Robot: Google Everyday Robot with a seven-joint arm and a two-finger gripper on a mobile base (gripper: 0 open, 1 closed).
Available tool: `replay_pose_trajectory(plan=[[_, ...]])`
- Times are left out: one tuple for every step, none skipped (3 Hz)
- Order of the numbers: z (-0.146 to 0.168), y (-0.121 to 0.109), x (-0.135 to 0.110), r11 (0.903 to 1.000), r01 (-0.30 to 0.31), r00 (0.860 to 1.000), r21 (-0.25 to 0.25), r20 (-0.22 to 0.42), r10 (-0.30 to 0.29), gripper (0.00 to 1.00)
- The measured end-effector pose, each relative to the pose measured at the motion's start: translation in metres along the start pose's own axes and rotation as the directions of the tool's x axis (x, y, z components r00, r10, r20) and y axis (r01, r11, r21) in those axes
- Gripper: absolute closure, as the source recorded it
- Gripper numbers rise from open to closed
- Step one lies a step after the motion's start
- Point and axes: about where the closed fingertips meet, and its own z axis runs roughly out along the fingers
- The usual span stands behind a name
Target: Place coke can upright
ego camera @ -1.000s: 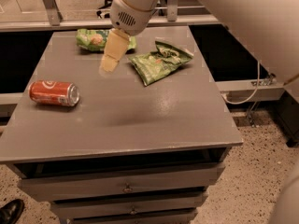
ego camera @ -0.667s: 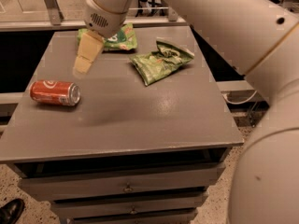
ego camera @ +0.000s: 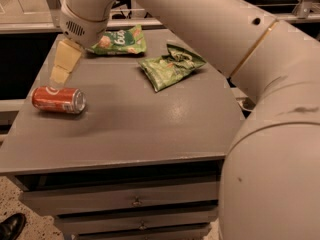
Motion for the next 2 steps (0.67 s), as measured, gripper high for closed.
replay_pose_trajectory(plan=[[0.003, 0.003, -0.004, 0.9999, 0.012, 1.0, -0.003, -0.017, -0.012, 0.0], [0.037, 0.016, -0.019, 0.9998, 0.016, 0.998, -0.011, -0.066, -0.016, 0.0]])
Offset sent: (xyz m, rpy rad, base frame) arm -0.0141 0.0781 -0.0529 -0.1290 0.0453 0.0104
